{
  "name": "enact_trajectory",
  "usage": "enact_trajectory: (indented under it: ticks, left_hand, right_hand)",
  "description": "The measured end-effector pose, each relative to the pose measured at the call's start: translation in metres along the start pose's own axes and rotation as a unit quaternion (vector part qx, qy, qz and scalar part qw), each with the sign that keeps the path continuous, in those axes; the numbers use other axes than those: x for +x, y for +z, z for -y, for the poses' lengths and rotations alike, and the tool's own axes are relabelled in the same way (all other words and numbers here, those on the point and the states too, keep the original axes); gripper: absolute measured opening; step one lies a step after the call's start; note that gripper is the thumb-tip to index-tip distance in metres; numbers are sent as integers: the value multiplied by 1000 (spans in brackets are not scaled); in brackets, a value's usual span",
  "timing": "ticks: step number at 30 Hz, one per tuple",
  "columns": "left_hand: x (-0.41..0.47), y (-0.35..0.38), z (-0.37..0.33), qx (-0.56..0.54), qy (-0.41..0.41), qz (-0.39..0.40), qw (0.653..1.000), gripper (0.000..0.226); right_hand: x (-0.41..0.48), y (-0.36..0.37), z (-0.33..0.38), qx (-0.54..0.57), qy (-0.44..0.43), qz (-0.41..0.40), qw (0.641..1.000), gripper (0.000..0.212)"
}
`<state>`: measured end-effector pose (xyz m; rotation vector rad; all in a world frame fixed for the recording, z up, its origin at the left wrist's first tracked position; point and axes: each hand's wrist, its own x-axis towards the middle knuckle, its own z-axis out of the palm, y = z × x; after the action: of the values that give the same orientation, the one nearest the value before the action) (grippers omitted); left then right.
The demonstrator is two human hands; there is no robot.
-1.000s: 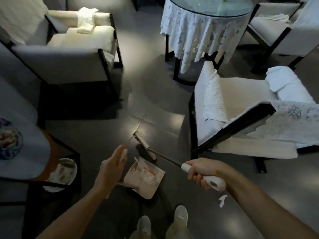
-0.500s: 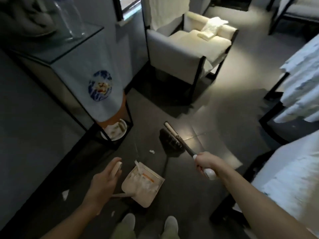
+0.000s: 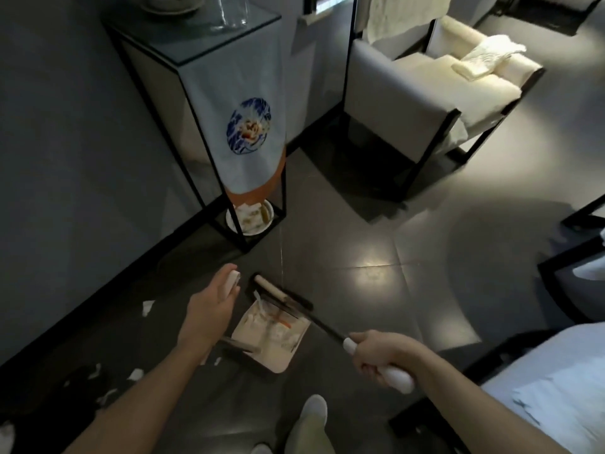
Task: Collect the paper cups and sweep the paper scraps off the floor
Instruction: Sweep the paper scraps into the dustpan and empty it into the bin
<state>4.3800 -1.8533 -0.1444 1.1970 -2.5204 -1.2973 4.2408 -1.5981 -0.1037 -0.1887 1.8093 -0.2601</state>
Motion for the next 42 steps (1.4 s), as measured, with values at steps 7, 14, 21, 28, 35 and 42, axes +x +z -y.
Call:
enact_trajectory:
  ticks: [7,14,21,28,35,42]
  left_hand:
    - [-56,-25,37,-35,-7,-57,998,35]
    - [-135,-69,78,-65,-96,-93,989,32]
    - [-211,-92,113,-128,-182,-192,956,35]
    - [-296,-101,147,-210,-251,-306,894,48]
    - [-376,-94,177,-236,-279,-434,823,39]
    - [-444,-99,207,-235,-294,-486,789,36]
  right_hand:
    - [-63,7,18,196,26,64,978,63]
    - [-50,26,67,154,-7,33,987,45]
    - [28,55,149,-113,-87,-20,989,30]
    - [73,128,224,-239,-128,-13,963,23]
    - [79,237,278,-351,-178,40,918,17]
    - [48,310,252,-493,-155,48,855,21]
